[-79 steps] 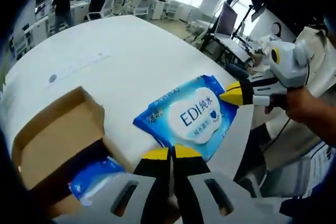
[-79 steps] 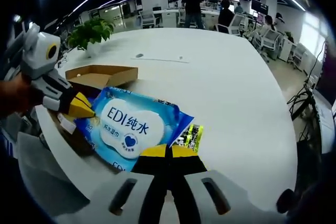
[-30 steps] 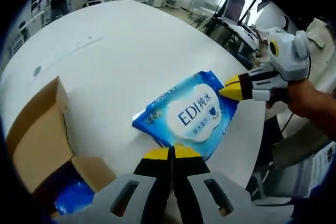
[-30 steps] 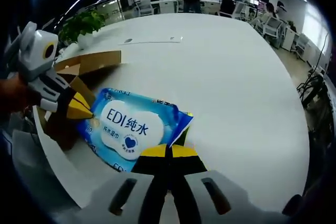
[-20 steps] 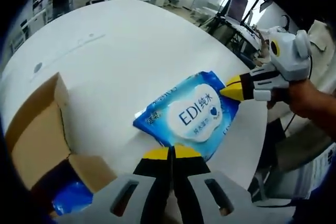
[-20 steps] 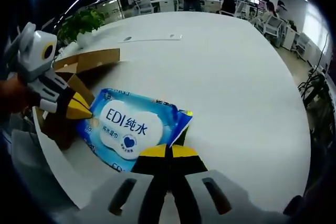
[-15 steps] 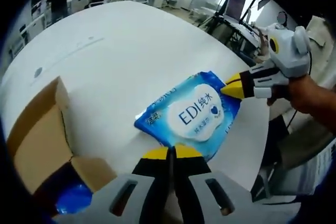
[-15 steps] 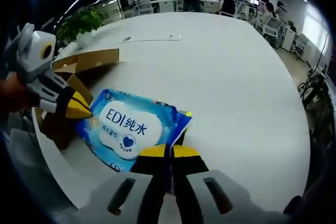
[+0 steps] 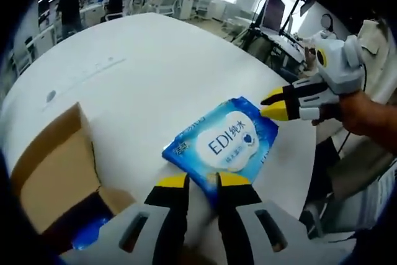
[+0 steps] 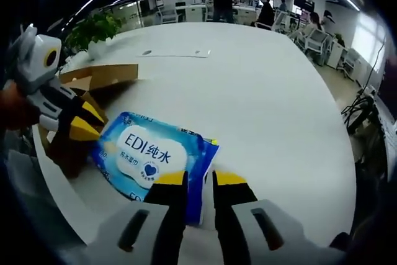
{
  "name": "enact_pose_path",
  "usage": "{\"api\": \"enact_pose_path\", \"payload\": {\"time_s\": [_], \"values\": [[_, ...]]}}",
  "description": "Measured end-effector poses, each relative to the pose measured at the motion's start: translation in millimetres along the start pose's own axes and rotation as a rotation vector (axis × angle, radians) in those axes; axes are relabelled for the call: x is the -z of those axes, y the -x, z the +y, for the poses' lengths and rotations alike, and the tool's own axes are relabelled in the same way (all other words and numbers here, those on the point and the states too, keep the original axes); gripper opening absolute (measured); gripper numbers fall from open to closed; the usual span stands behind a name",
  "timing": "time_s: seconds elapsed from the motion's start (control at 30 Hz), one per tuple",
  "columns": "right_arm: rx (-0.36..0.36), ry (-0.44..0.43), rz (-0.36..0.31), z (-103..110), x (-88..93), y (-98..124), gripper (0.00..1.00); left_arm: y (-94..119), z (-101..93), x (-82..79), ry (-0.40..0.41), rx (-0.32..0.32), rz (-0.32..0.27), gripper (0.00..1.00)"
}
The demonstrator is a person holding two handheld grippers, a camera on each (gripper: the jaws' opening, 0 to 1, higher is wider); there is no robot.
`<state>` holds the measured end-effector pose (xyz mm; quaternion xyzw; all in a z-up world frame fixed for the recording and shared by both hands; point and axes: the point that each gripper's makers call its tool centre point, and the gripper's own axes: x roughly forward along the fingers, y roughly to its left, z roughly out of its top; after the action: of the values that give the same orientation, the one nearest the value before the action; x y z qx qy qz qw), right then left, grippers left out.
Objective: Operate the shoe box by opening the lid, removing the specified soft item, and placing it in the target area until the item is outside and the box remains undamaged.
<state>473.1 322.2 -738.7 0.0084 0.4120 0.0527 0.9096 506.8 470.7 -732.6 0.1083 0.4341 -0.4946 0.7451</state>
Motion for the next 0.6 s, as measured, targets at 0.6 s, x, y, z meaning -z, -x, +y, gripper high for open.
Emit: {"api": "enact_pose_path", "payload": {"time_s": [0.6], "values": [[0.029, 0.037, -0.027, 16.6, -16.6, 30.1, 0.13, 34.8, -2.0, -4.1, -0.001, -0.007, -0.047, 0.14]]}}
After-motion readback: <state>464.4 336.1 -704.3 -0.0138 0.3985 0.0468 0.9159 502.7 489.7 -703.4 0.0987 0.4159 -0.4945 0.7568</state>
